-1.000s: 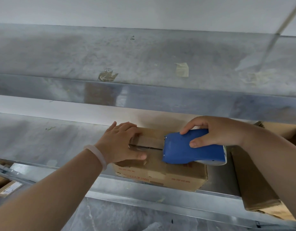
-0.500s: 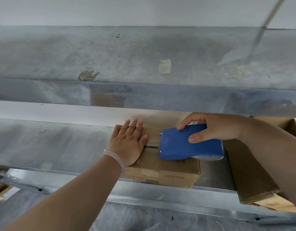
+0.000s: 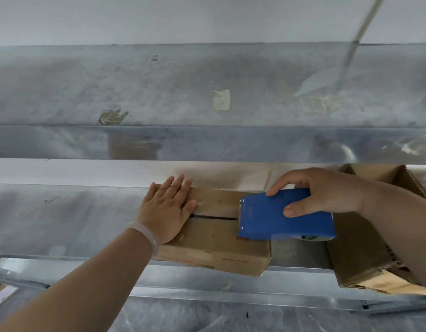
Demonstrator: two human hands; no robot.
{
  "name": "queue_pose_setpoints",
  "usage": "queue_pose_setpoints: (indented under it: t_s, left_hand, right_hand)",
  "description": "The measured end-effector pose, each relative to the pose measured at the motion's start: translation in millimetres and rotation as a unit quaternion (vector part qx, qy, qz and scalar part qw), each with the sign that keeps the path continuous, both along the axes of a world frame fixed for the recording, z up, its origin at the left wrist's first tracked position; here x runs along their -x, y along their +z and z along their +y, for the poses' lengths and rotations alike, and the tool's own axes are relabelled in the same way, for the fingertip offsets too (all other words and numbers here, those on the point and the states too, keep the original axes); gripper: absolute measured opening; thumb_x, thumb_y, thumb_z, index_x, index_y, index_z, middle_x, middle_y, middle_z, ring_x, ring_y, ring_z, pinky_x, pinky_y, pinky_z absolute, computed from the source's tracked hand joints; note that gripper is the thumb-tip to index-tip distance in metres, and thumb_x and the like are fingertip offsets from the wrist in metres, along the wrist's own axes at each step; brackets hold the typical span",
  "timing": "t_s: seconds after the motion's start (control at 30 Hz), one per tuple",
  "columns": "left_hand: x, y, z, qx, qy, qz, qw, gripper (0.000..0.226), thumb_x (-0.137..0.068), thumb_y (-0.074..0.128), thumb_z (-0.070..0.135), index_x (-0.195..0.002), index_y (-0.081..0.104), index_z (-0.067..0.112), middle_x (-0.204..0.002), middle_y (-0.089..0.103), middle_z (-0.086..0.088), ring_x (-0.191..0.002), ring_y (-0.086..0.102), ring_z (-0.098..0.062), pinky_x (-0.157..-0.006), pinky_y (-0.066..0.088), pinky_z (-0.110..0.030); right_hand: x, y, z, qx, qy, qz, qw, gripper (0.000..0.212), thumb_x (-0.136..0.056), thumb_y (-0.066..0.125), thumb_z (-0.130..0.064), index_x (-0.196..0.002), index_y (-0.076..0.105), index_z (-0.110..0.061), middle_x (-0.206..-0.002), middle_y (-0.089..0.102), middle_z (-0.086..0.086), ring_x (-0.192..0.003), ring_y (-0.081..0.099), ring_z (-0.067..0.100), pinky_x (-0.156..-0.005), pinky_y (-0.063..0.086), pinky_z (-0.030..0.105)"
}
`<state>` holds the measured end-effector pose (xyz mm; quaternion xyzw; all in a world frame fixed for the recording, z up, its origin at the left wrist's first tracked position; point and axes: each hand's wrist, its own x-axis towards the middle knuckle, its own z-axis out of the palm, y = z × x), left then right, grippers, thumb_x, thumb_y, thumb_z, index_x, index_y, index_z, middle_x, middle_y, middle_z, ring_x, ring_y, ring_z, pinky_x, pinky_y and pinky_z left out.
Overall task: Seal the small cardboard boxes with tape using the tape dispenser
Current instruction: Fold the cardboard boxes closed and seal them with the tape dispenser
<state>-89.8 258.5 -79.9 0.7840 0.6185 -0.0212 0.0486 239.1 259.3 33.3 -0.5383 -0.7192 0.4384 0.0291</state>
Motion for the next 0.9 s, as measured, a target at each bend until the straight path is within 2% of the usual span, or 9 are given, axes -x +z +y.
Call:
queue_pose_setpoints:
  t_s: [0.1,0.2,0.3,0.47,0.53,0.6,0.77,0.9]
  left_hand:
    - [-3.6,6.0,-1.4,-0.011,-0.002,0.013,1.000,0.079,-0.083,-0.019,0.063,-0.154,-0.003,0.031,-0.162,-0.004,0.008,-0.149,-0.008,-0.013,-0.120,-0.006,-0.044]
    - [-28.2,16.5,-11.7,-0.041,-0.065,-0.002,0.997,0.075,-0.085,-0.013,0.060,-0.153,0.003,0.033,-0.162,0.000,0.010,-0.149,-0.003,-0.012,-0.120,-0.006,-0.044]
    - [-55.8,11.5,-24.1,0.003,-0.131,-0.039,0.991,0.077,-0.082,-0.007,0.070,-0.152,-0.008,0.036,-0.160,-0.009,0.015,-0.148,-0.009,-0.009,-0.120,-0.007,-0.041]
    - [-54.2,1.2,-20.9,0.023,-0.146,-0.022,0.989,0.080,-0.082,-0.003,0.075,-0.150,-0.016,0.036,-0.158,-0.020,0.016,-0.145,-0.019,-0.008,-0.120,-0.008,-0.045]
    - [-54.0,1.2,-20.3,0.023,-0.153,-0.021,0.988,0.079,-0.082,-0.001,0.075,-0.150,-0.017,0.036,-0.158,-0.020,0.016,-0.145,-0.020,-0.008,-0.120,-0.008,-0.045]
    - [-54.1,1.1,-19.9,0.027,-0.155,-0.021,0.987,0.081,-0.080,-0.005,0.077,-0.149,-0.019,0.037,-0.157,-0.022,0.016,-0.145,-0.020,-0.008,-0.120,-0.009,-0.044]
    - [-52.0,1.2,-19.7,0.025,-0.161,-0.022,0.986,0.081,-0.077,-0.010,0.078,-0.146,-0.024,0.038,-0.156,-0.025,0.017,-0.145,-0.021,-0.008,-0.120,-0.010,-0.043]
    - [-46.4,2.2,-22.6,0.023,-0.163,-0.023,0.986,0.080,-0.074,-0.015,0.079,-0.142,-0.027,0.040,-0.152,-0.030,0.019,-0.143,-0.024,-0.006,-0.119,-0.012,-0.041]
  right_hand:
    - [1.4,-3.1,-3.9,-0.002,-0.011,0.009,1.000,0.031,-0.071,0.077,-0.045,-0.097,0.064,-0.058,-0.103,0.069,-0.013,-0.085,0.067,0.002,-0.076,0.055,0.022]
    - [-0.5,-3.2,-5.9,-0.001,-0.017,0.013,1.000,0.033,-0.068,0.077,-0.048,-0.097,0.064,-0.058,-0.105,0.069,-0.014,-0.086,0.067,0.002,-0.077,0.055,0.021]
    - [0.1,-4.5,-7.3,0.000,-0.018,0.011,1.000,0.033,-0.072,0.078,-0.044,-0.099,0.064,-0.056,-0.106,0.068,-0.013,-0.088,0.068,0.004,-0.082,0.056,0.027]
    - [-2.7,-1.7,-9.3,0.015,-0.026,0.012,0.999,0.040,-0.061,0.075,-0.055,-0.098,0.063,-0.060,-0.106,0.068,-0.013,-0.088,0.068,0.004,-0.084,0.057,0.028]
    - [-5.1,-1.1,-10.1,0.015,-0.026,0.005,1.000,0.039,-0.063,0.076,-0.054,-0.098,0.062,-0.061,-0.106,0.068,-0.013,-0.089,0.068,0.004,-0.085,0.056,0.030]
    - [-11.9,-0.5,-11.6,0.008,-0.027,-0.009,1.000,0.035,-0.070,0.078,-0.047,-0.098,0.062,-0.061,-0.105,0.069,-0.012,-0.088,0.069,0.006,-0.087,0.056,0.034]
    - [-35.2,6.8,-20.0,0.007,-0.043,-0.024,0.999,0.036,-0.073,0.080,-0.039,-0.099,0.064,-0.057,-0.109,0.070,-0.010,-0.095,0.069,0.011,-0.092,0.054,0.042]
    - [-33.9,9.4,-22.7,0.012,-0.037,-0.021,0.999,0.036,-0.073,0.081,-0.041,-0.102,0.064,-0.056,-0.110,0.070,-0.009,-0.096,0.069,0.011,-0.092,0.055,0.041]
